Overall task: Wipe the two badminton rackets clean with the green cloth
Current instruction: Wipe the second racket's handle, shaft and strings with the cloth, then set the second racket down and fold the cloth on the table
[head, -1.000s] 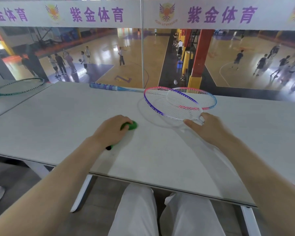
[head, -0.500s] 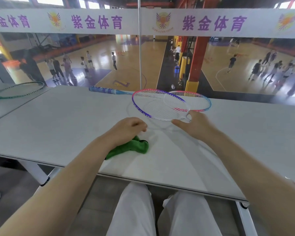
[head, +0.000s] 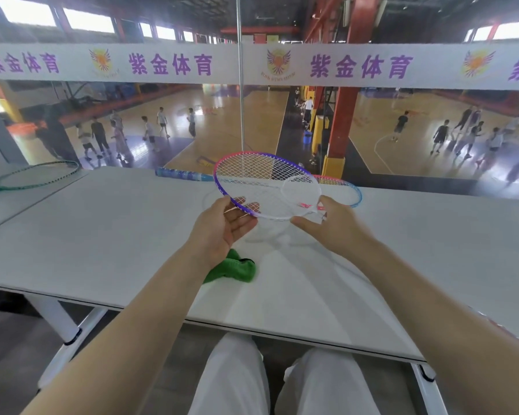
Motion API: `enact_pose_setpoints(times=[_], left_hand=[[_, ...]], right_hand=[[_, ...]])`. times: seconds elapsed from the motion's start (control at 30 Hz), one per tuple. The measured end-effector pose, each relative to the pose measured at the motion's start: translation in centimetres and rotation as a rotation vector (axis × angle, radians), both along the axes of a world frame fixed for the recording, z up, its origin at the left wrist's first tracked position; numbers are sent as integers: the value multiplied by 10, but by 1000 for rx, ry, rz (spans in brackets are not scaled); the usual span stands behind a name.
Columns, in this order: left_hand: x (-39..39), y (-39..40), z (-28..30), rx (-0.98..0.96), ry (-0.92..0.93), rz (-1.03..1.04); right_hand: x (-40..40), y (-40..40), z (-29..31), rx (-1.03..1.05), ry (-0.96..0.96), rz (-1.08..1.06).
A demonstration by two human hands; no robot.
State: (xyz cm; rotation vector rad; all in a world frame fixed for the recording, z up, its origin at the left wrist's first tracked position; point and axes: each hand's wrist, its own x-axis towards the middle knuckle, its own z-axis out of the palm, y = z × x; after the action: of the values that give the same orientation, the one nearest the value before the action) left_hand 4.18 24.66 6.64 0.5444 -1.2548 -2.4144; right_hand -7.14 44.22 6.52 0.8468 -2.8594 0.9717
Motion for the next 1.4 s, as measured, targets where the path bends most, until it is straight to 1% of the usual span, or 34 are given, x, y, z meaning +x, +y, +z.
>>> enact_pose_setpoints(times=[0.13,0.23,0.3,0.33,0.37,0.43,0.47,0.53,0.6,0.7,0.8,0.87,0.97,1.03,1.23,1.4], left_hand=[[-4,2,6,-123,-32,53],[-7,1,16,-151,-25,84],[-11,-2,26,-153,-8,90],[-14,-4,30,-148,-2,97],[-18,-6,35,-137,-2,108],[-27,-10,40,-95,-4,130],[-31,-11,40,-69,-1,137],[-37,-8,38,-59,-8,118],[-39,3,31,-99,-40,52],[-39,28,18,-255,-135,-87],[-40,53,6,-448,-227,-238],[-40,67,3,-535,-278,-333],[-37,86,3,-578,-321,-437],[-35,94,3,-582,-315,-476],[-24,107,-3,-613,-294,-489],[-17,107,-10,-713,-275,-361]], right_hand=[[0,-4,8,20,29,5],[2,-8,17,-10,18,23],[-2,-11,28,7,-14,7],[-4,-13,34,9,-65,1],[-6,-14,41,-27,-164,3],[-9,-16,50,-190,-443,21],[-10,-18,53,-250,-530,21],[-15,-20,53,-288,-592,1],[-19,-24,50,-312,-633,-28],[-24,-27,46,-403,-709,-56],[-28,-32,45,-526,-760,-87],[-29,-36,44,-602,-798,-104],[-30,-37,41,-698,-834,-133],[-29,-37,38,-742,-840,-179],[-29,-32,29,-868,-890,-253],[-25,-26,22,-947,-926,-230]])
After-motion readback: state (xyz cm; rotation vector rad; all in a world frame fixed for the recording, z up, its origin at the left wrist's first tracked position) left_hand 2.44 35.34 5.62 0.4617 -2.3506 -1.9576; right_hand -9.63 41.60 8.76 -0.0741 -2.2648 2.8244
